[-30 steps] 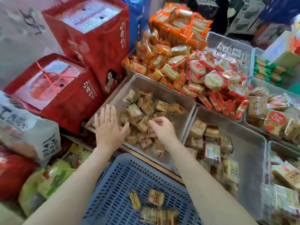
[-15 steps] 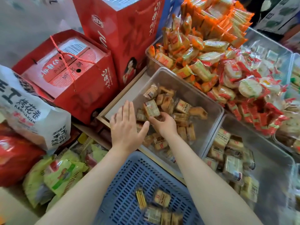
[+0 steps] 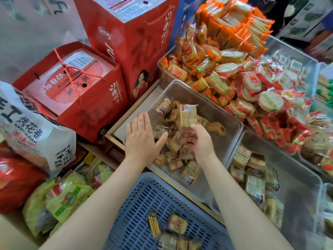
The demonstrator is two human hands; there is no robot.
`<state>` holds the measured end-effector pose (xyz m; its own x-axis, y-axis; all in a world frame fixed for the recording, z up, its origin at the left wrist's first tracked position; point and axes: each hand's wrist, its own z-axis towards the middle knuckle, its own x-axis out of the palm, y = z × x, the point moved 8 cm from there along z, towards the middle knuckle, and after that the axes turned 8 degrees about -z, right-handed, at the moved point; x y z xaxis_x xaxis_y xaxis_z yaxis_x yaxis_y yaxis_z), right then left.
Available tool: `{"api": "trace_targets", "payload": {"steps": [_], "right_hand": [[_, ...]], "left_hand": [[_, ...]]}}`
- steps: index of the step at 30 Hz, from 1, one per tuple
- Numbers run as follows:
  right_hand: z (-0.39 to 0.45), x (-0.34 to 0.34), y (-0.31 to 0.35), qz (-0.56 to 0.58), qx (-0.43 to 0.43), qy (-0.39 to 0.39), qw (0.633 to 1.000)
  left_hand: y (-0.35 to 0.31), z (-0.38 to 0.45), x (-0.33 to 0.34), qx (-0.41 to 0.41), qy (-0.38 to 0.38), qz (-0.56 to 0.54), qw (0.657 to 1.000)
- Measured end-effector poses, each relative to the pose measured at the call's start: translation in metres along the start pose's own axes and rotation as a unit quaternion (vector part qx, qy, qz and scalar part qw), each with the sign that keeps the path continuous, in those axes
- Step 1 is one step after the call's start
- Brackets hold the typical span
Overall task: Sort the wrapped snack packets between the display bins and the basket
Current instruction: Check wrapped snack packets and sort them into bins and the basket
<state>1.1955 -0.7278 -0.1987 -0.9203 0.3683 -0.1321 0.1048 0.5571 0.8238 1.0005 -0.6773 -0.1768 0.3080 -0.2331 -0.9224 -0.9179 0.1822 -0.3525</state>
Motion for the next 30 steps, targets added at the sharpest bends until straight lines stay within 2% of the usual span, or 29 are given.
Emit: {"api": "trace_targets", "payload": {"steps": [2,5,8,10,12,14,27,30], "right_hand": [[0.01,-0.007,0.003,-0.045,0.007,-0.02,0.999],[0.031,-0.013,0.001,-0.182,0.053,-0.035,0.981],[0.048,-0.009,0.004,-0.272,0.065,-0.014,0.96],[0.056,-0.002,0.003,-0.226,0.1,0.001,0.969],[0.059,0.006,0.001,-0.126,0.145,0.011,0.981],[0.063,0.01,0.002,-0.082,0.152,0.013,0.985],[0.057,0.032,-0.004,-0.114,0.066,0.024,0.991],[0.031,0.029,0.0,-0.108,0.031,0.036,0.993]], "left_hand": [[-0.007,0.008,0.001,0.001,0.006,-0.004,1.0],[-0.009,0.007,0.004,0.005,0.009,-0.017,1.0],[-0.01,0.006,0.003,0.005,0.001,-0.018,1.0],[-0.01,0.007,0.004,0.004,-0.001,-0.011,1.0],[-0.009,0.007,0.004,0.0,-0.006,-0.011,1.0],[-0.007,0.007,0.005,-0.003,-0.007,-0.014,1.0],[-0.006,0.01,0.005,0.01,-0.033,-0.045,0.998],[-0.01,0.007,-0.001,0.051,-0.061,-0.1,0.992]]}}
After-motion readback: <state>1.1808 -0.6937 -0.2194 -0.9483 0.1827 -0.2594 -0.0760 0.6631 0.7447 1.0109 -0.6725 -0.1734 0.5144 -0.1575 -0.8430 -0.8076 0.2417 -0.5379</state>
